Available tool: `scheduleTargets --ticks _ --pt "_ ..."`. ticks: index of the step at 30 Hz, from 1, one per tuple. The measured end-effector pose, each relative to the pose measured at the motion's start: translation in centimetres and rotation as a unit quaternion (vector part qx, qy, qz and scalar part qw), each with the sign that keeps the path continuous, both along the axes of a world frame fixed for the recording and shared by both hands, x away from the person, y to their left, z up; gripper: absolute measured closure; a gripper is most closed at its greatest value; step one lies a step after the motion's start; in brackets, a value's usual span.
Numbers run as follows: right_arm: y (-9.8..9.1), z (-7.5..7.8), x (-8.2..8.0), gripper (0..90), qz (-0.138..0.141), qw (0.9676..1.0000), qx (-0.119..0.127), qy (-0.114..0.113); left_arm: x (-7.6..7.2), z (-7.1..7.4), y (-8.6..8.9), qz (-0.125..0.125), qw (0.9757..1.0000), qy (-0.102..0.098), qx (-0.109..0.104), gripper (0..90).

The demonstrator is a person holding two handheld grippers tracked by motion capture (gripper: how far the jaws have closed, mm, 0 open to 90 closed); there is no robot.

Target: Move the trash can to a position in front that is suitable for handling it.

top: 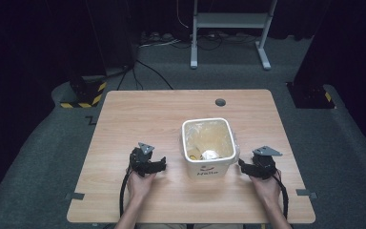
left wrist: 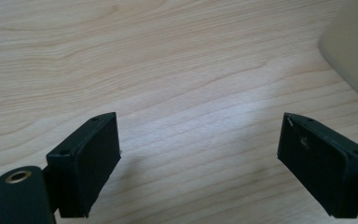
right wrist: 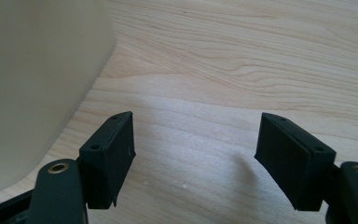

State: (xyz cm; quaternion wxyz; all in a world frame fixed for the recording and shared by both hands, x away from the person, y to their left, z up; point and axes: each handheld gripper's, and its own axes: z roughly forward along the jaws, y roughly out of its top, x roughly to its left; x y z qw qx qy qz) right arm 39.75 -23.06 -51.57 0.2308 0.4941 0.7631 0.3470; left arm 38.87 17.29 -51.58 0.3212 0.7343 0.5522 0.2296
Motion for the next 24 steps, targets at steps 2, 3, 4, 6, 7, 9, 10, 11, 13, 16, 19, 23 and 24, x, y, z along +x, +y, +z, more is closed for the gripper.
scheduleTargets --ticks 2,3,4,6,7,9,10,11,13,16,19,23,24 --pt "0.4 0.0 -0.2 27.7 0.01 0.9999 -0.003 -0.002 0.1 0.0 -0.5 -0.005 1.0 -0.002 0.003 13.2" --pt "0.6 0.0 -0.2 27.7 0.011 0.9999 -0.002 -0.003 0.1 0.0 -0.8 -0.007 1.0 -0.002 0.001 13.2" --pt "0.6 0.0 -0.2 27.7 0.011 0.9999 -0.002 -0.003 0.2 -0.1 -1.0 -0.008 1.0 -0.002 0.0 13.2" --pt "1.0 -0.2 -0.3 27.7 0.017 0.9999 0.0 -0.001 0.4 -0.1 -1.5 -0.013 0.9999 0.003 -0.002 13.7" --pt "1.0 -0.2 -0.3 27.7 0.017 0.9999 0.0 -0.001 0.4 -0.1 -1.6 -0.015 0.9999 0.003 -0.003 13.7" --pt "1.3 -0.2 -0.3 27.8 0.023 0.9997 -0.009 -0.001 0.6 0.1 -1.9 -0.02 0.9998 0.0 -0.003 13.7" --pt "1.3 -0.2 -0.4 27.7 0.024 0.9997 -0.009 -0.002 0.7 0.2 -2.1 -0.021 0.9998 -0.001 -0.005 13.7" --pt "1.3 -0.2 -0.4 27.7 0.024 0.9997 -0.009 -0.002 0.8 0.4 -2.2 -0.022 0.9997 0.0 -0.005 13.7" --pt "1.3 -0.2 -0.4 27.7 0.025 0.9997 -0.004 0.0 1.0 0.6 -2.6 -0.024 0.9997 -0.003 -0.01 13.7" --pt "1.5 -0.2 -0.5 27.7 0.029 0.9996 -0.008 0.0 1.3 0.6 -3.1 -0.026 0.9996 -0.001 -0.01 13.7" --pt "1.6 -0.2 -0.5 27.6 0.03 0.9995 -0.006 0.0 1.6 0.6 -3.6 -0.029 0.9994 0.002 -0.016 13.8" --pt "1.8 -0.2 -0.7 27.6 0.033 0.9994 -0.003 0.0 1.9 0.9 -4.3 -0.037 0.9992 0.0 -0.015 13.8" --pt "1.9 -0.2 -0.7 27.6 0.035 0.9994 -0.001 0.001 1.9 1.0 -4.4 -0.038 0.9992 0.001 -0.014 13.8"
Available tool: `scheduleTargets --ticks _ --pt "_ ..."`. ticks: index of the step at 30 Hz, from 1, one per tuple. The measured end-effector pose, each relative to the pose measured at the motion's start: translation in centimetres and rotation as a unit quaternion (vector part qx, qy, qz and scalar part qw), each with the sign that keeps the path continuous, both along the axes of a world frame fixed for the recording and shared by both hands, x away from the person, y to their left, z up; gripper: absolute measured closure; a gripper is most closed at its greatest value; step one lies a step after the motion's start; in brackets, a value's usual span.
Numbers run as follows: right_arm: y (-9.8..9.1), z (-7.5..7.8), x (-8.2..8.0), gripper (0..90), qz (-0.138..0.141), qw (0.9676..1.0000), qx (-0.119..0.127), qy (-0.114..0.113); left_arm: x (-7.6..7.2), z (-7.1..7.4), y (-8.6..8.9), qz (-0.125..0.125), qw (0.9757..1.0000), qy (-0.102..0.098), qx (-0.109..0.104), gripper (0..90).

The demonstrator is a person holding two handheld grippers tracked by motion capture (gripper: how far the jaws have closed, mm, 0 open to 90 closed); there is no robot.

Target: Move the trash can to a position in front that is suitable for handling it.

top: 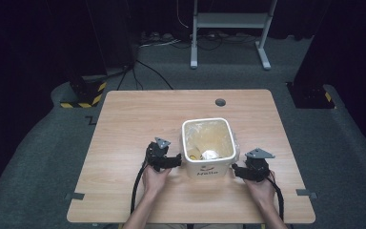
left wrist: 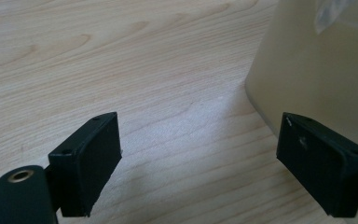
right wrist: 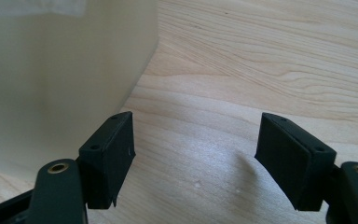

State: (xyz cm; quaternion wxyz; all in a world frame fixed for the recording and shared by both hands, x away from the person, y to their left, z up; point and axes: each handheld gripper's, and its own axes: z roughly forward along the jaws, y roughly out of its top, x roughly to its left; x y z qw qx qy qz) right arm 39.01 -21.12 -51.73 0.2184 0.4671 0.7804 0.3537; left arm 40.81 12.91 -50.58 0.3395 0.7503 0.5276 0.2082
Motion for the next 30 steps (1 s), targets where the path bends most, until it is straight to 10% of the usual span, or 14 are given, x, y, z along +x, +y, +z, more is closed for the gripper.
scheduleTargets --ticks 30 --pt "1.3 0.6 1.2 29.7 -0.011 0.9999 0.013 0.003 2.5 0.3 -1.2 0.012 0.9999 0.011 -0.004 16.7"
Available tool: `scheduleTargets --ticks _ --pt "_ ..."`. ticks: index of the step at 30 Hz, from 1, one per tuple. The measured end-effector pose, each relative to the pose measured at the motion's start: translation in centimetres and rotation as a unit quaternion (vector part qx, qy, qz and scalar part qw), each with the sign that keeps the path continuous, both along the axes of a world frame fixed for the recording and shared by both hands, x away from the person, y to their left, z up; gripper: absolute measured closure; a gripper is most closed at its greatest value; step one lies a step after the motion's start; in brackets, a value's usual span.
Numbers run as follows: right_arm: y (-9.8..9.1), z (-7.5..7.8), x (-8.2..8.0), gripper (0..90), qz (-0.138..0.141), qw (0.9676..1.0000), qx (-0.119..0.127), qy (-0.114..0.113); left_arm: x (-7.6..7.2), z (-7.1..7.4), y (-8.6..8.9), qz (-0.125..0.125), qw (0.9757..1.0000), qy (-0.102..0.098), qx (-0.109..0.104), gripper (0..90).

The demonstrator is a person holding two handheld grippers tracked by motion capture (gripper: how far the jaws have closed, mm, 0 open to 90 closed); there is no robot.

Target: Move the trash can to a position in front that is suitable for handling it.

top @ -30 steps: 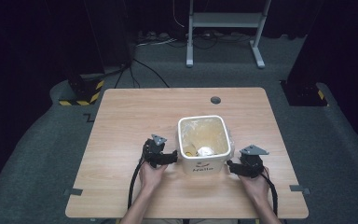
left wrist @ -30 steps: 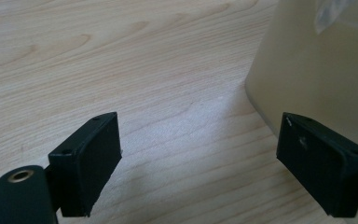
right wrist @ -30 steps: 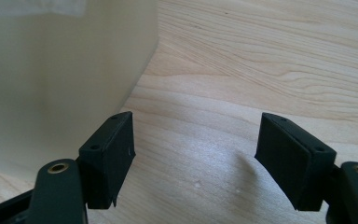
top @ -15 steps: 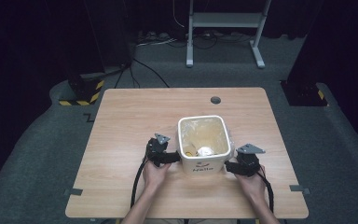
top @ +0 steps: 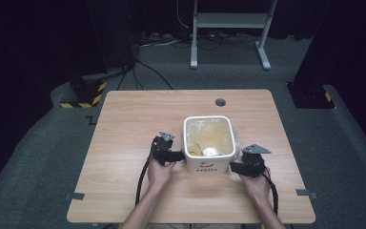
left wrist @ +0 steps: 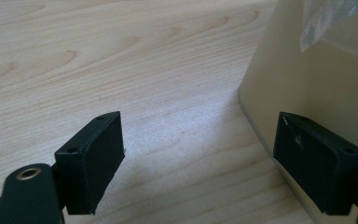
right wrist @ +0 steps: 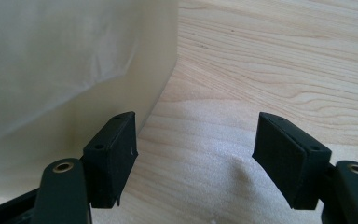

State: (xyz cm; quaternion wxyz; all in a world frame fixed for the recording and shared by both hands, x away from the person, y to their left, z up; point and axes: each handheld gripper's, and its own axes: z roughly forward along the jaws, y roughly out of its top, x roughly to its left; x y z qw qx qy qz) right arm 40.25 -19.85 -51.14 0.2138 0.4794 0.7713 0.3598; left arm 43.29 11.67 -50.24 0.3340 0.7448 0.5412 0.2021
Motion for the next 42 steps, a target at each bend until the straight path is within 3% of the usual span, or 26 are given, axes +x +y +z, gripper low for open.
scheduleTargets --ticks 4,9,15,20,27,32,40,42 --pt "0.1 0.1 0.4 29.7 -0.007 1.0 0.001 0.002 0.4 0.1 -0.1 0.002 1.0 -0.004 0.004 17.5" --pt "0.2 0.2 0.8 30.1 -0.013 0.9999 0.009 -0.002 0.8 -0.2 0.2 0.009 0.9999 -0.001 -0.01 16.7" --pt "0.6 0.2 1.2 30.6 -0.019 0.9998 0.008 0.002 1.4 0.0 0.2 0.019 0.9998 0.001 -0.004 18.8" --pt "0.9 0.4 1.8 31.6 -0.025 0.9997 0.004 0.006 1.8 -0.3 0.5 0.028 0.9994 0.006 -0.022 18.7" --pt "1.0 0.4 2.3 31.8 -0.029 0.9995 0.012 0.008 2.3 -0.2 0.5 0.03 0.9993 0.006 -0.02 18.7" --pt "0.9 0.2 2.5 31.8 -0.033 0.9993 0.018 0.007 2.4 -0.3 0.5 0.033 0.999 0.009 -0.028 18.6" --pt "0.3 0.2 2.4 29.5 -0.034 0.9992 0.018 0.011 2.1 -0.2 1.0 0.024 0.9996 0.005 -0.014 14.5" --pt "0.2 0.2 2.4 29.3 -0.034 0.9992 0.017 0.011 1.7 -0.1 1.5 0.027 0.9994 0.0 -0.019 14.7"
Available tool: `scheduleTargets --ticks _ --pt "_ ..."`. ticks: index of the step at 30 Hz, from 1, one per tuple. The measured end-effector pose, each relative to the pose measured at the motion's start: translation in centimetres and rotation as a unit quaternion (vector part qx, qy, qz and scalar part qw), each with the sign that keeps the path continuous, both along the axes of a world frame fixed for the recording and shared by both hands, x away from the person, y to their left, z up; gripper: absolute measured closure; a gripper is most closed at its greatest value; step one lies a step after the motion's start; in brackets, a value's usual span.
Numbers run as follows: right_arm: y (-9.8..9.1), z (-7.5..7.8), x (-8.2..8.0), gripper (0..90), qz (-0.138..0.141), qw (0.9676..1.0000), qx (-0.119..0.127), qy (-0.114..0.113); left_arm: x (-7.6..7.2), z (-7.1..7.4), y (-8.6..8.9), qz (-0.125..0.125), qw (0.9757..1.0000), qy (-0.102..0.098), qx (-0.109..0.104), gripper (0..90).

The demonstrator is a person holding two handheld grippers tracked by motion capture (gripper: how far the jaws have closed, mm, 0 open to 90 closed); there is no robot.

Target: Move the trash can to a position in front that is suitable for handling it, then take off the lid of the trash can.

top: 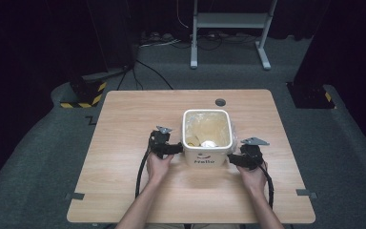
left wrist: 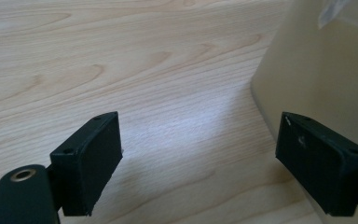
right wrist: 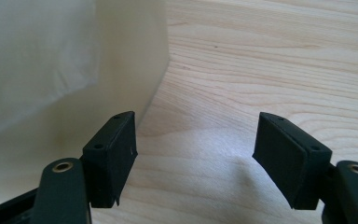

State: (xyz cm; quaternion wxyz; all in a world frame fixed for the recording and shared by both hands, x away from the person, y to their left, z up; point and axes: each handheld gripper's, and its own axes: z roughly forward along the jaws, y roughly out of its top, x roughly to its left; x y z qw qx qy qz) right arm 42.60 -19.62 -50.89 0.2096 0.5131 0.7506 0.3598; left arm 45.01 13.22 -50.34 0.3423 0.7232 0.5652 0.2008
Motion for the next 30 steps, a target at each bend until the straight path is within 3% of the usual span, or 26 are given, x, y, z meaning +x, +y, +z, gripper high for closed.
scheduleTargets --ticks 5,9,15,21,26,30 --pt "-0.7 0.4 -0.4 29.2 0.001 1.0 -0.004 -0.002 -1.2 0.2 1.7 -0.002 0.9997 -0.003 0.022 14.8" --pt "-1.1 0.4 -0.7 29.3 -0.001 1.0 -0.008 -0.003 -2.3 0.3 3.4 0.008 0.9997 -0.01 0.023 15.1" --pt "-1.7 -0.2 -1.1 28.2 -0.001 1.0 -0.005 0.001 -4.0 -0.6 5.5 0.025 0.9985 0.001 0.049 14.5" --pt "-2.1 0.1 -1.4 26.5 -0.005 1.0 -0.007 -0.004 -4.9 -1.2 7.4 0.043 0.9981 0.003 0.043 14.2" --pt "-2.5 0.1 -1.5 24.5 -0.001 1.0 0.0 0.001 -5.2 -1.9 7.9 0.049 0.9974 0.006 0.054 14.6" --pt "-2.7 0.4 -1.6 24.8 0.005 1.0 -0.001 -0.001 -5.4 -2.2 8.3 0.051 0.9976 -0.001 0.046 14.5"
